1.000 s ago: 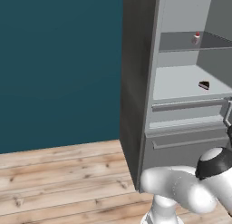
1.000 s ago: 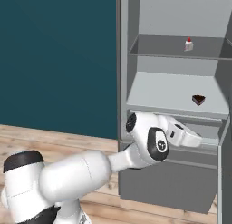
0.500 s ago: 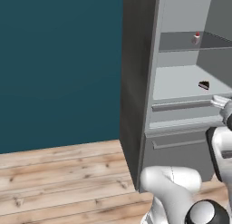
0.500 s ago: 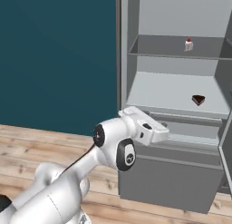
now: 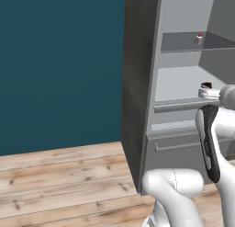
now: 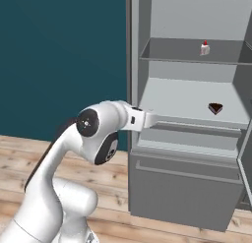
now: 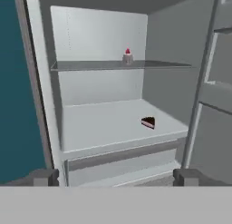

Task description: Take the cakes from the fridge and place them on the empty tray on the dining counter.

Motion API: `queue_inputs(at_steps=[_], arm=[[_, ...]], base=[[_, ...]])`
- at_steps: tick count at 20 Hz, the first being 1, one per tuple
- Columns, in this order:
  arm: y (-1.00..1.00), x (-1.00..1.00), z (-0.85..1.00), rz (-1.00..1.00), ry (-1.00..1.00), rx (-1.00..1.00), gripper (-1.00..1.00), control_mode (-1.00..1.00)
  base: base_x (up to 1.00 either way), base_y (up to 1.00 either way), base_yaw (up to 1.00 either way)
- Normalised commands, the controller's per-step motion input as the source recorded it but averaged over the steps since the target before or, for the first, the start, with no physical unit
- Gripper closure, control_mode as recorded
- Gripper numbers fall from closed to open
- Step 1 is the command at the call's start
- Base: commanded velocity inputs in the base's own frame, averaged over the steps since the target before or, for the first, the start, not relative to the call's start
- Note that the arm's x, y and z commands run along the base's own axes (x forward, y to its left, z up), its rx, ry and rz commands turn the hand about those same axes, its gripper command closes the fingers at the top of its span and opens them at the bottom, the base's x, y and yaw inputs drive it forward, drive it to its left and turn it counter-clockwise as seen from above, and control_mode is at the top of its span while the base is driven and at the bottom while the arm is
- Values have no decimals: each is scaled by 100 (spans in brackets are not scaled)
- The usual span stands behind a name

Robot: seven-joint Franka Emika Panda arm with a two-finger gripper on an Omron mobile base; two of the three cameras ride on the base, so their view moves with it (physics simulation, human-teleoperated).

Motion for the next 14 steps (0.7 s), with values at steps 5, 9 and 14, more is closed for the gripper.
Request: queue_inputs(at_steps=[5, 9, 14], arm=[[73, -58, 10, 42, 39, 3, -100, -100], [81, -66, -11, 23, 17, 1, -100, -100], [31, -49, -38, 4, 0, -2, -100, -100]], base=[[0, 0, 0], [0, 0, 0], [0, 0, 0]])
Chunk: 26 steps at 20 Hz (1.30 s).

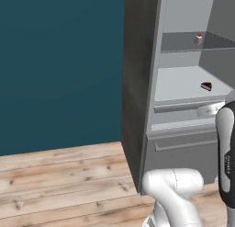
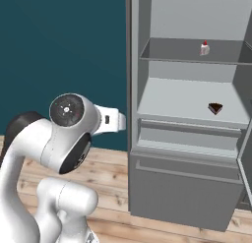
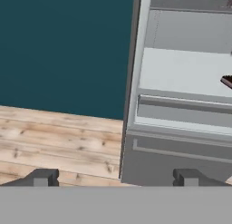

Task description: Take the cakes from the fridge and place them on the empty tray on the dining counter.

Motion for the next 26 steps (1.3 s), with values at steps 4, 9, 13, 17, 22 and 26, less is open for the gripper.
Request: queue_inputs(at_steps=[4, 9, 13, 17, 22, 26], arm=[[33, -11, -45, -1, 2, -2, -100, -100], [32, 21, -3, -2, 9, 0, -100, -100], [4, 17, 0, 0, 0, 0, -100, -100], [0, 0, 0, 0, 0, 0, -100, 100], [0, 0, 0, 0, 0, 0, -100, 100], [0, 0, 0, 0, 0, 0, -100, 100]], base=[[0, 0, 0], [0, 0, 0], [0, 0, 0], [-2, -4, -2], [-11, -71, -15], [0, -100, -13]])
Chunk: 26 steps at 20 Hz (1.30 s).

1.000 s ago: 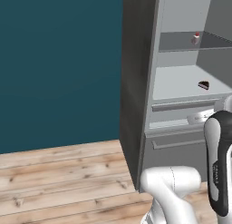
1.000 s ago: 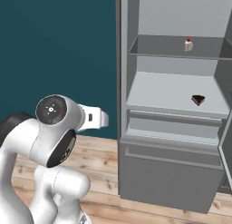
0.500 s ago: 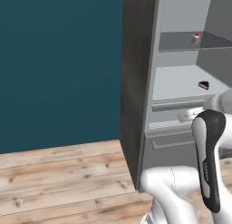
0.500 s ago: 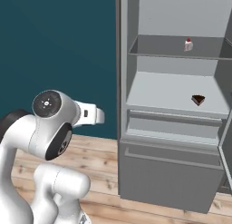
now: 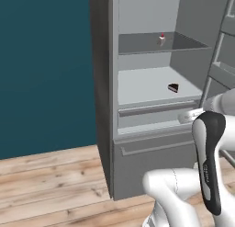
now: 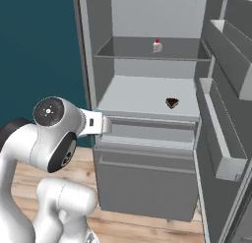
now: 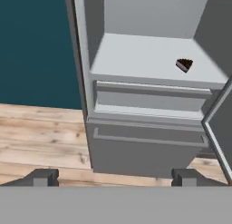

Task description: Take the cakes from the fridge and place them on the empty tray on the dining counter.

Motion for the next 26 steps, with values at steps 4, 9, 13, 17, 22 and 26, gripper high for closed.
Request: queue_inputs(at_steps=[4, 9, 13, 17, 22, 26], arm=[[0, 0, 0, 0, 0, 0, -100, 100], [0, 0, 0, 0, 0, 0, -100, 100], [0, 0, 0, 0, 0, 0, -100, 100], [0, 0, 0, 0, 0, 0, -100, 100], [0, 0, 0, 0, 0, 0, -100, 100], [0, 0, 0, 0, 0, 0, -100, 100]], base=[[28, -33, -2], [92, 9, 0], [100, -2, 0], [100, -34, 0], [90, -41, 0], [39, -26, 0]])
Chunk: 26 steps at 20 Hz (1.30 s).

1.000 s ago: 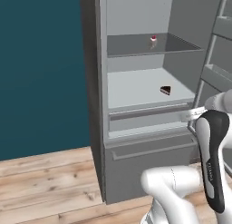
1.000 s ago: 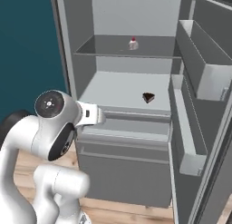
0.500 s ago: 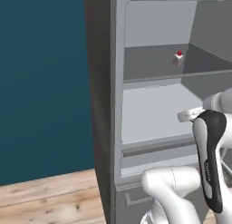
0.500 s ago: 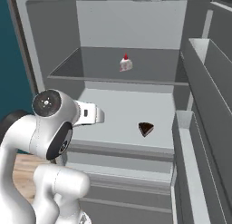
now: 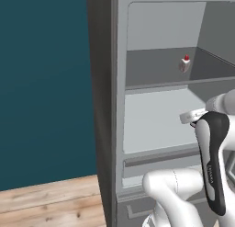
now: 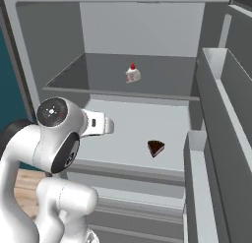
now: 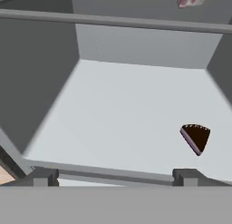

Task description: Take the cakes from the fridge and place them on the empty tray on the dining counter.

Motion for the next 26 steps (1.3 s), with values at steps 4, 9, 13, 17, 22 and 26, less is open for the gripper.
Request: queue_inputs(at_steps=[4, 9, 13, 17, 22, 26], arm=[[0, 0, 0, 0, 0, 0, -100, 100], [-22, 2, -25, -11, 1, 0, -100, -100], [-22, 1, 0, -8, -1, 1, -100, -100], [-6, 0, 48, 0, -1, 2, -100, -100], [0, 6, 84, -5, 4, 0, -100, -100], [0, 24, 62, -11, 6, 0, -100, -100]], base=[[20, 0, 0], [0, 0, 0], [0, 0, 0], [0, 0, 0], [0, 0, 0], [0, 0, 0]])
